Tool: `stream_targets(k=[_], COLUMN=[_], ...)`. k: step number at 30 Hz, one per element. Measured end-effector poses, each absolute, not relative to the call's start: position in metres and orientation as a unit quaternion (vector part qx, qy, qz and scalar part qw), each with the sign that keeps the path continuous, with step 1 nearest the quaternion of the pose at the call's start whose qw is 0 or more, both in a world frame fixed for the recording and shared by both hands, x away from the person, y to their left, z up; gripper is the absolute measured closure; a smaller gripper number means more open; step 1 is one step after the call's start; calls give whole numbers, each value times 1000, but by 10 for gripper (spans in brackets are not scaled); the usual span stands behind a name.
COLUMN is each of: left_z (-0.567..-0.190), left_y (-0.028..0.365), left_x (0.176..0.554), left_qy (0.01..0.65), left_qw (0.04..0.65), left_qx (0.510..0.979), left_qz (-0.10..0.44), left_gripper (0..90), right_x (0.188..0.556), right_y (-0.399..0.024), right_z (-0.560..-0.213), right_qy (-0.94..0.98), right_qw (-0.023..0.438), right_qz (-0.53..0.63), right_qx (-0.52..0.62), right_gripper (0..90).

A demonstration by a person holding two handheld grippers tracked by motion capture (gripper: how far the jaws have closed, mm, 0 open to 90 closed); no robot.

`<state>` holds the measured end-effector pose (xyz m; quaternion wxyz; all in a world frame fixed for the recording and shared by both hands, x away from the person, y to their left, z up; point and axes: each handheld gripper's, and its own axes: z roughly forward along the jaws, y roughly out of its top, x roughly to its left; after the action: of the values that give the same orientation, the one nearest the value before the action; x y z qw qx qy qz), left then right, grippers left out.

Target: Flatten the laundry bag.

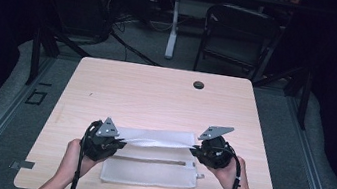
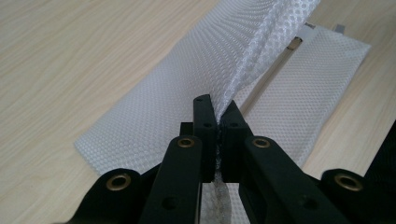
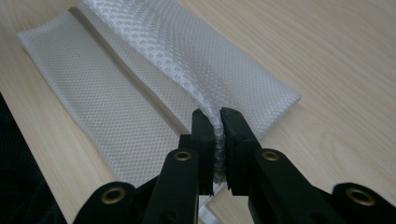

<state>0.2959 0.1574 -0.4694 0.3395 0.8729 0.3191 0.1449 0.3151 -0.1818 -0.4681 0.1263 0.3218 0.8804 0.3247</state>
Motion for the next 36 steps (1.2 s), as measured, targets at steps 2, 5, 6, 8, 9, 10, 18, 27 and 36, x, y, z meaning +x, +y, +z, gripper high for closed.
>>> stream_targets(k=[2,5,6,8,9,10,18,27,36], left_z=[-467,-464,-463,-461,-460,-458,-448,-442,-439], left_y=[158,160,160,160,160,160,155,156,154], left_x=[299,304,305,310,311,314,331,350,364], left_qy=[321,325,328,329,330,333,345,363,368], left_qw=[341,345,347,350,351,352,356,354,350], left_qx=[871,868,866,864,863,862,856,850,847], left_qz=[147,147,148,150,150,148,147,145,154], left_gripper=[886,886,886,886,886,886,887,887,886], right_x=[317,322,322,323,324,324,321,302,303], right_y=[-181,-184,-184,-186,-187,-189,-203,-222,-184], right_z=[-467,-464,-464,-463,-463,-463,-465,-485,-520], right_qy=[878,873,873,869,867,867,861,861,899], right_qw=[128,133,133,135,134,131,134,131,64], right_qz=[325,328,328,332,333,333,331,322,290], right_qx=[326,335,335,342,345,347,362,370,321], right_gripper=[811,759,759,731,724,715,676,854,900])
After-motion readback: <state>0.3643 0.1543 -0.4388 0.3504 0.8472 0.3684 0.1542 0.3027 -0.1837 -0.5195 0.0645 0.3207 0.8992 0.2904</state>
